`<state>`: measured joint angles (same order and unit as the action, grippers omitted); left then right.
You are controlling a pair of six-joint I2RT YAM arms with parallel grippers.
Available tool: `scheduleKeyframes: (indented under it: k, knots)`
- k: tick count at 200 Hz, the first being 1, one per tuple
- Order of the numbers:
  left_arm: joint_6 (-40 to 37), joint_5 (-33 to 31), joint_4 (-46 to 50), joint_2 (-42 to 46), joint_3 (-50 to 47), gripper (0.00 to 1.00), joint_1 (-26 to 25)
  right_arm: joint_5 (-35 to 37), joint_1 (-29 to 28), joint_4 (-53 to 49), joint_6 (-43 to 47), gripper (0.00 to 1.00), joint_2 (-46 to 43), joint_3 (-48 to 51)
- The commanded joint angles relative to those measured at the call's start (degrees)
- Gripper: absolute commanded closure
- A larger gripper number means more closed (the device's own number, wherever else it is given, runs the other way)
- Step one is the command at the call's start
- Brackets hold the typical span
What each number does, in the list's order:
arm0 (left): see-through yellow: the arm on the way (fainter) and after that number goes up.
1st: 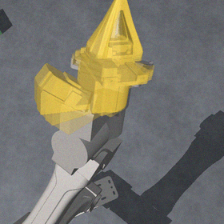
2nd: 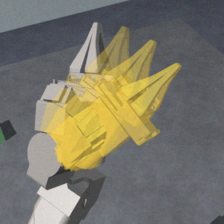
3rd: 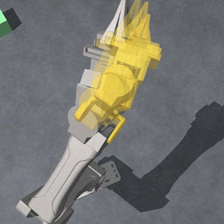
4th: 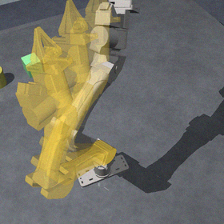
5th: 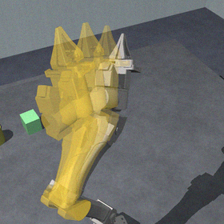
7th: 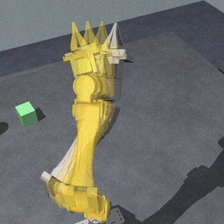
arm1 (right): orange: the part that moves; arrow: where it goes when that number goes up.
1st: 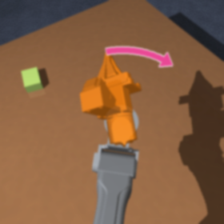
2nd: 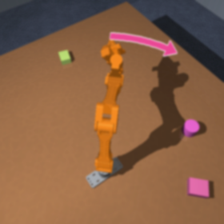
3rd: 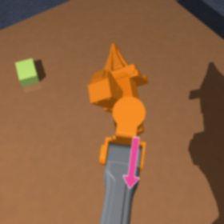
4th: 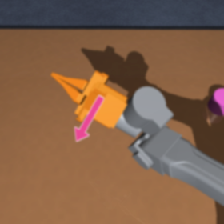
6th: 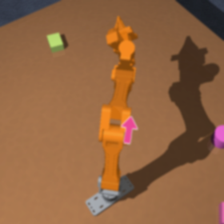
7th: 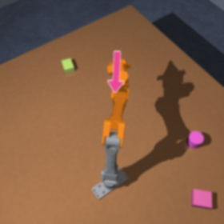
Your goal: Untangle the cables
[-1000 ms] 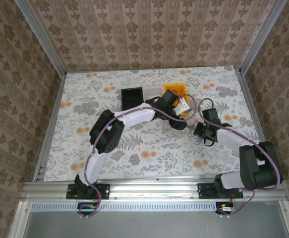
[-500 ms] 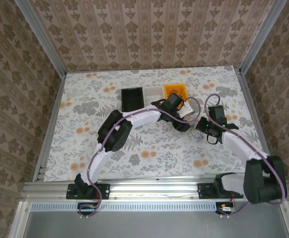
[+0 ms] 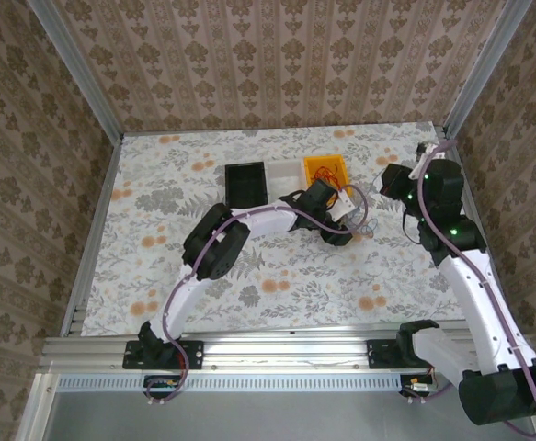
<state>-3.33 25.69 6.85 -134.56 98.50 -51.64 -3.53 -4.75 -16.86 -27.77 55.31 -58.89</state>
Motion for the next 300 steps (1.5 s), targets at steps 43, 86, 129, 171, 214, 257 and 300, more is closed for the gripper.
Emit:
scheduleKeyframes:
  k: [43,86,129,171,214,257,300]
  knots:
    - [7.41,4.23,-11.17,8.95,-13.02,0.65,3.32,-3.28,0.36,4.13,5.93,0.91,-2.45,-10.12]
    - [7.96,4.73,-14.9,17.74,-23.63,0.6,5.44,-4.27,0.36,10.01,6.84,0.91,-1.94,-14.39]
    - [5.86,1.79,-12.6,26.57,-33.48,0.56,6.8,-14.82,0.36,16.62,4.58,0.9,0.56,-17.04]
    - [5.09,-1.4,-10.88,32.97,-41.62,0.59,7.31,-15.76,0.36,18.65,6.24,0.9,1.59,-22.68]
    - [7.14,-3.18,-12.24,36.01,-48.68,0.77,9.09,-14.5,0.35,21.17,5.01,0.91,2.86,-23.53]
    - [9.23,-7.21,-12.57,38.95,-53.18,0.92,9.57,-13.11,0.36,21.39,5.26,0.91,4.71,-25.12]
    - [11.19,-13.35,-14.5,42.98,-60.68,1.0,10.45,-5.88,0.51,20.55,8.14,0.91,5.05,-26.3]
